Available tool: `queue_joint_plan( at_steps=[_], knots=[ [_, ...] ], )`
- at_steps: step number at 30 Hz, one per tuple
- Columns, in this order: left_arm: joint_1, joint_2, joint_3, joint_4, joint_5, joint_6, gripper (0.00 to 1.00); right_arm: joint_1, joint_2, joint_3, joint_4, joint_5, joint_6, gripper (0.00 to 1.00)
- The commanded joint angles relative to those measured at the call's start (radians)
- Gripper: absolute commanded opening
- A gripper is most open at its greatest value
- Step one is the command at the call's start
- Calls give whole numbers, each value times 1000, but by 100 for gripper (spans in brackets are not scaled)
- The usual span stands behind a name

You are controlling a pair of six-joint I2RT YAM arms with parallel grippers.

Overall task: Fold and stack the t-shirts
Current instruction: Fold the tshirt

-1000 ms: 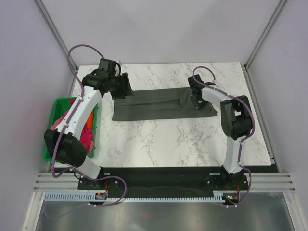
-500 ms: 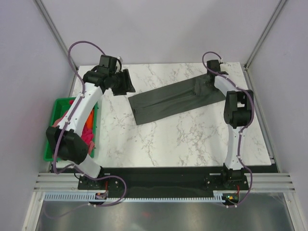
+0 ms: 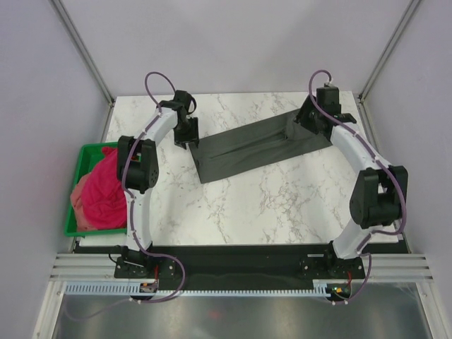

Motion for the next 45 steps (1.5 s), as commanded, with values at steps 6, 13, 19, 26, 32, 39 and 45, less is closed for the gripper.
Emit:
queue_joint_plan(
  at_steps=[6, 13, 19, 26, 32, 39, 45],
  knots=[
    [25, 130, 164, 11, 12, 88, 56, 99, -261, -345, 98, -176, 133, 57],
    [31, 113, 105, 10, 15, 62, 18, 107, -383, -454, 97, -121, 168, 56],
    [31, -16, -122, 11, -37, 5, 3, 80, -411, -494, 94, -112, 113, 56],
    [11, -212, -450, 11, -83, -92, 2, -40, -305, -416, 130, -129, 1, 56],
    [-8, -390, -684, 22, -145, -141, 24, -144, -195, -390, 264, -239, -10, 55],
    [-18, -522, -684, 20, -204, -126, 55, -155, 10, -330, 409, -322, -4, 53],
    [-70, -654, -643, 51, -177, -101, 59, -176, 153, -262, 448, -278, -54, 54]
  ],
)
